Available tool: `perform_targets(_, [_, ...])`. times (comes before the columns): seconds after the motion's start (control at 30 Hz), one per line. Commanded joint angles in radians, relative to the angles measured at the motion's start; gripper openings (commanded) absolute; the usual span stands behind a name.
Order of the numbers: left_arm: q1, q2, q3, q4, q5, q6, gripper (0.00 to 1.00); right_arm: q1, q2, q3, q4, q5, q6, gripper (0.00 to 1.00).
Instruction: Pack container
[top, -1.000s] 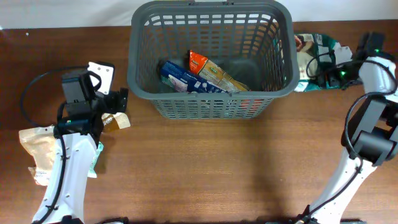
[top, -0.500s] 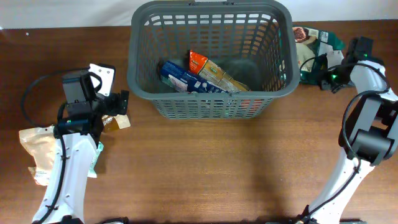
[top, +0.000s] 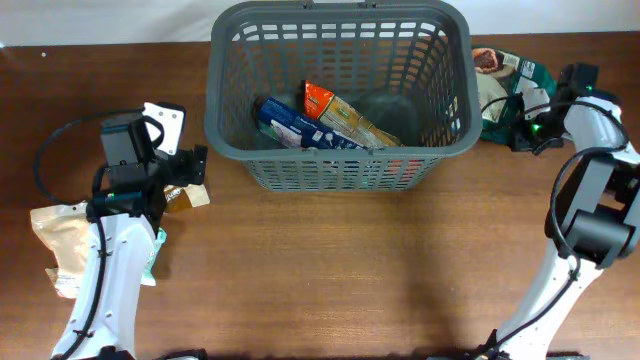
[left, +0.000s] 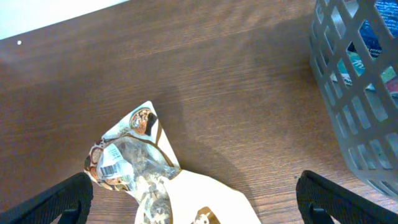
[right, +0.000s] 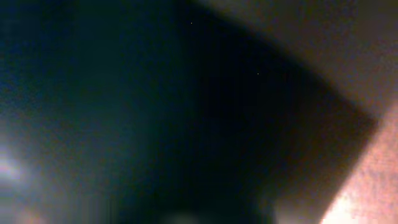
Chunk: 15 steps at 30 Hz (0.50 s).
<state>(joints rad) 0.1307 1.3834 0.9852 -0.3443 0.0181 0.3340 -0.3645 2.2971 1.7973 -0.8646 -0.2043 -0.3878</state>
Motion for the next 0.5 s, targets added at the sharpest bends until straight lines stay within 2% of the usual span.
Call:
perform_targets(0.0, [0.003,0.01,-0.004,0.0,0.004,0.012,0.99,0.003,-0.117,0.008,-0.016,-0.005,0.041,0.04])
perform_targets(0.23, [0.003,0.01,-0.004,0.0,0.004,0.012,0.99,0.005,-0.318,0.042,-0.024,-0.005,0.117,0.04])
perform_targets(0.47, [0.003,0.01,-0.004,0.032,0.004,0.012,0.99,0.004,-0.446,0.042,-0.073,-0.004,0.117,0.04])
